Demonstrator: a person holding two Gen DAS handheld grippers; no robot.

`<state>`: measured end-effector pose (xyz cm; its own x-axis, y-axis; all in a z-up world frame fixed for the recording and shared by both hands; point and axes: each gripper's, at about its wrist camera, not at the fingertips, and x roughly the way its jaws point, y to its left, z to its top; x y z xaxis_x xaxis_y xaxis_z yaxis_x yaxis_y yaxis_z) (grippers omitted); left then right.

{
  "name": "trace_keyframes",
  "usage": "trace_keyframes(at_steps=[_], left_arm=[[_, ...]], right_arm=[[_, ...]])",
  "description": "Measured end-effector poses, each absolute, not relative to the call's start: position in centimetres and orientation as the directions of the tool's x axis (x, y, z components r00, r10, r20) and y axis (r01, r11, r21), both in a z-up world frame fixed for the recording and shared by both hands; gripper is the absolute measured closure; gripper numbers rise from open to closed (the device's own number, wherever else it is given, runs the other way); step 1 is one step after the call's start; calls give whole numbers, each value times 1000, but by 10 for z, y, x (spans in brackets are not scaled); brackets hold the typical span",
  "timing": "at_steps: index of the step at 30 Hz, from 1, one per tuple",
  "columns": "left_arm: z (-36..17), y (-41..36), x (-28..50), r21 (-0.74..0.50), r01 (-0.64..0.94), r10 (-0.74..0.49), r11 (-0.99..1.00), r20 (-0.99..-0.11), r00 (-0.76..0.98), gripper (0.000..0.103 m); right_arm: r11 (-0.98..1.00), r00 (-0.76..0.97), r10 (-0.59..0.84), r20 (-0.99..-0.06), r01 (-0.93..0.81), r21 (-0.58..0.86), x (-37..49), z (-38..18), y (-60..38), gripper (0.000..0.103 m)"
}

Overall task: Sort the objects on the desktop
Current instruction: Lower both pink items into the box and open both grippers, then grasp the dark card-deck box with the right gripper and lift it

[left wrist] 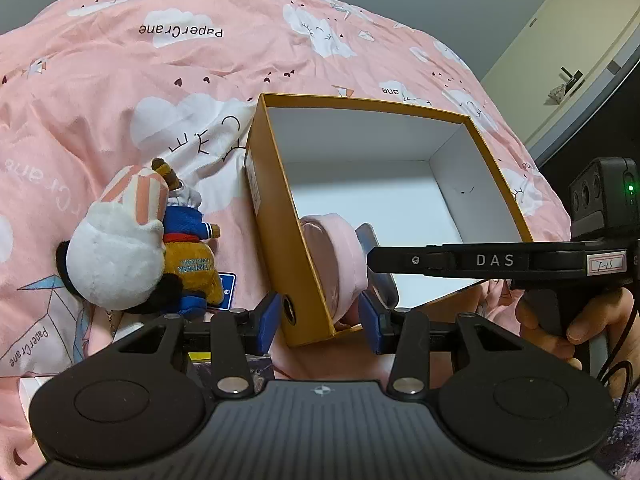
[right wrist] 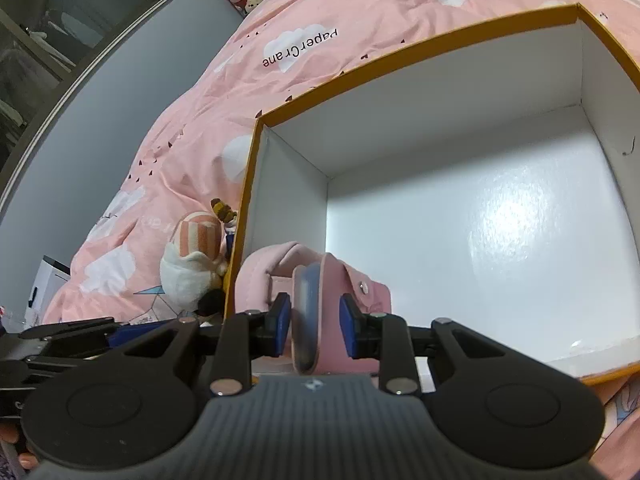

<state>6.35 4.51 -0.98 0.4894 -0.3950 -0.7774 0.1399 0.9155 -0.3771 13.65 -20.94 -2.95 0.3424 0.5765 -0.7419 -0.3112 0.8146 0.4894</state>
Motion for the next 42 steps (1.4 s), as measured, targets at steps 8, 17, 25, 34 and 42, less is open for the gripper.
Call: trace_keyframes(at_steps=[8, 17, 25, 34, 42], left_arm=[[-7, 34, 54, -311, 134, -333, 941, -780, 530, 53], [10, 25, 27, -178, 129, -218, 976, -719, 660, 53], [28, 41, 6, -150, 87, -166, 985, -668, 726, 53], [8, 53, -16, -133, 67, -147, 989, -805, 574, 53], [-13, 69, -37, -117, -22, -87, 993, -841, 534, 53]], right_arm=[[819, 414, 561, -717, -403, 408, 120, -18, -202, 68], [761, 517, 617, -594, -585, 281, 80, 14, -189, 54], [736, 538, 629, -561, -643, 209, 54, 25, -180, 49], [706, 405, 608, -683, -670, 231, 35, -1, -159, 52], [730, 253, 570, -781, -593, 340, 45, -50, -153, 57]])
